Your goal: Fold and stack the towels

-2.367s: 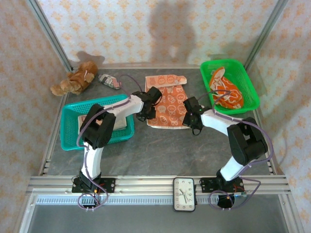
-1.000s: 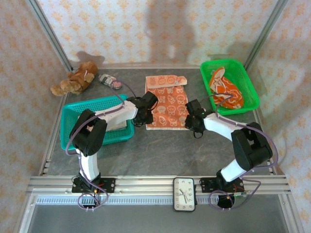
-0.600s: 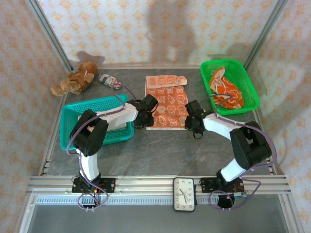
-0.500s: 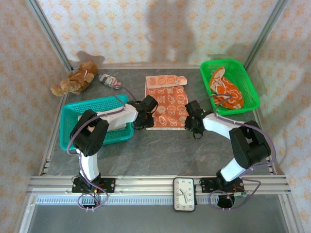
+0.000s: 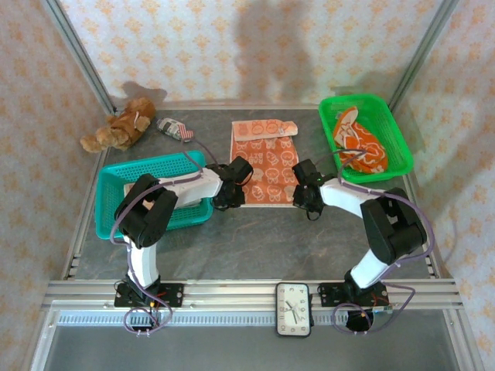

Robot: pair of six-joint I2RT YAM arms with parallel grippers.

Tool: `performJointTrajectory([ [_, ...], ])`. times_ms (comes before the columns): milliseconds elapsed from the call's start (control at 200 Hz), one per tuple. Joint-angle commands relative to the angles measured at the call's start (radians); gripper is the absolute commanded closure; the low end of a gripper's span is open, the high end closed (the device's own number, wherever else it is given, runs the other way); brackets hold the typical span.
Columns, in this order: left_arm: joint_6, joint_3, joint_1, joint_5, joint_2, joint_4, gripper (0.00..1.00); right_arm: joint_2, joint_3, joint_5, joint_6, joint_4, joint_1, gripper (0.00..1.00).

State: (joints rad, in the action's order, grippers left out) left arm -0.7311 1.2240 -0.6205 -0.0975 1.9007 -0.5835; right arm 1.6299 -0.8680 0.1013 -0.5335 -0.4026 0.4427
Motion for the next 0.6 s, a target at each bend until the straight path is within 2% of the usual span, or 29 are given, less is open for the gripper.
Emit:
performJointTrajectory([
  [0,0.008,-0.012,-0.013,0.010,0.078,0.017,0.91,0.046,0.007,0.018,-0.010,0.052,0.025,0.90],
  [60,0.009,-0.009,-0.013,0.011,0.075,0.019,0.97,0.046,0.006,0.018,-0.013,0.051,0.032,1.00],
  [75,0.009,-0.010,-0.013,0.012,0.074,0.020,1.00,0.044,0.006,0.018,-0.014,0.050,0.033,1.00],
  [245,0.021,0.022,-0.013,0.055,0.015,-0.026,1.00,-0.031,-0.009,0.002,-0.018,0.021,0.036,1.00],
  [310,0.029,0.050,-0.013,0.087,-0.054,-0.057,1.00,-0.078,-0.026,-0.010,-0.009,0.002,0.036,1.00],
  [596,0.117,0.292,-0.008,0.219,-0.212,-0.205,1.00,-0.231,-0.221,-0.084,0.069,-0.088,0.034,1.00],
])
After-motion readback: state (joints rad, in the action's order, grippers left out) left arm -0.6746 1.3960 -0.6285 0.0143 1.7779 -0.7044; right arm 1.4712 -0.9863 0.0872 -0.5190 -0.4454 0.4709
